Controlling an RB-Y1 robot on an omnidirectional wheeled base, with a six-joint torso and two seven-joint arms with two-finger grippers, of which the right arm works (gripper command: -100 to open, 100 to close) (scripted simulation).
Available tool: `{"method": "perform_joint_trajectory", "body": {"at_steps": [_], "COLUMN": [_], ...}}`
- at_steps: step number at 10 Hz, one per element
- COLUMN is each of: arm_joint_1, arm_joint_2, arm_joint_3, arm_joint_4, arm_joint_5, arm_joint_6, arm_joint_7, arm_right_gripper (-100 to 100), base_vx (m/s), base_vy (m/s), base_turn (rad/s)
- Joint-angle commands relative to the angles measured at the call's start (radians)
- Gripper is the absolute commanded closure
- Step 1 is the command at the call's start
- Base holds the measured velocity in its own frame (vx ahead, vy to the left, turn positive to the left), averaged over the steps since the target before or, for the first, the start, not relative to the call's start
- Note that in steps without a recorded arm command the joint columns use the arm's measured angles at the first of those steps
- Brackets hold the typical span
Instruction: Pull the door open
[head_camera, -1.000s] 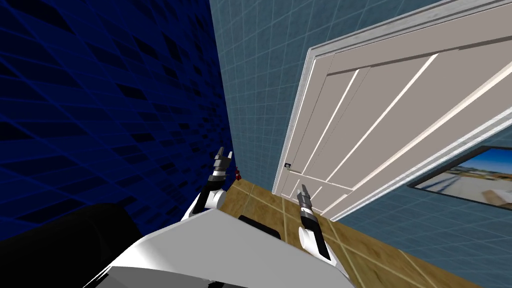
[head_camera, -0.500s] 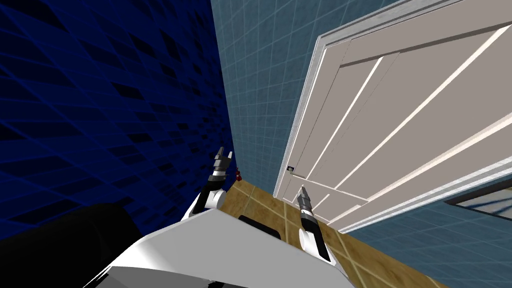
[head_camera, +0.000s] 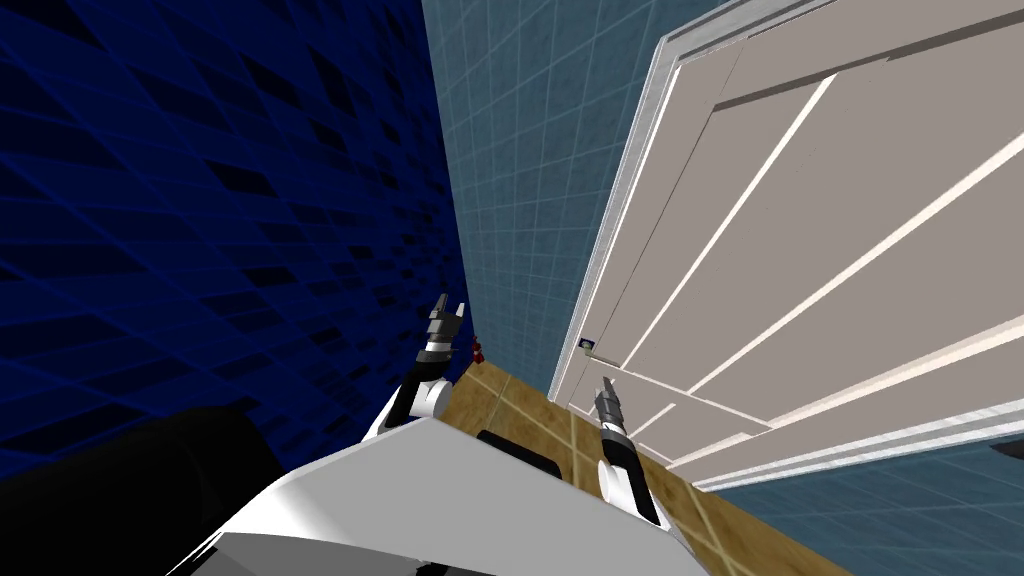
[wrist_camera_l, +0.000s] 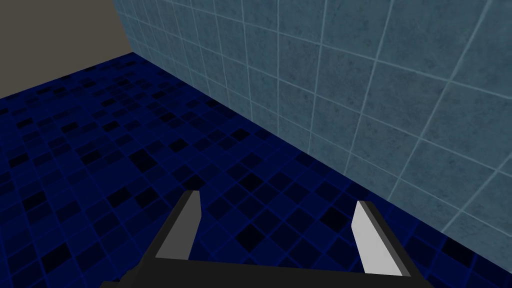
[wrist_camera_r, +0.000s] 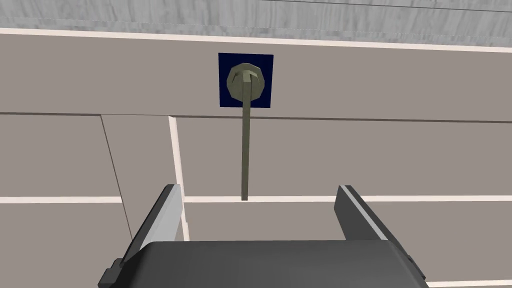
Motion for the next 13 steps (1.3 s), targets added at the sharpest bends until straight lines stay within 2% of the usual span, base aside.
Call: {"method": "perform_joint_trajectory", "body": {"at_steps": [1,3,7,8,9,10,13], "arm_joint_1": [0.010,0.019,0.051,0.055,0.050,0.050,0.050], "arm_joint_2": [-0.019,-0.039,-0.102,-0.111,-0.104,-0.104,-0.104], "arm_joint_3": [-0.008,-0.017,-0.045,-0.049,-0.046,-0.046,-0.046], "arm_joint_4": [0.011,0.022,0.057,0.063,0.058,0.058,0.058], "arm_joint_5": [-0.006,-0.012,-0.032,-0.035,-0.033,-0.033,-0.033], "arm_joint_6": [-0.011,-0.022,-0.059,-0.064,-0.058,-0.058,-0.058], "arm_joint_7": [-0.018,-0.036,-0.095,-0.104,-0.094,-0.094,-0.094], "arm_right_gripper": [-100,-100,-100,-100,-100,100,100], "base_vx": [0.154,0.191,0.214,0.219,0.098,-0.014,-0.030], "base_vy": [0.013,0.027,0.003,-0.034,-0.019,0.001,0.006], "base_turn": [0.126,0.119,0.139,0.126,0.021,-0.016,0.000]}}
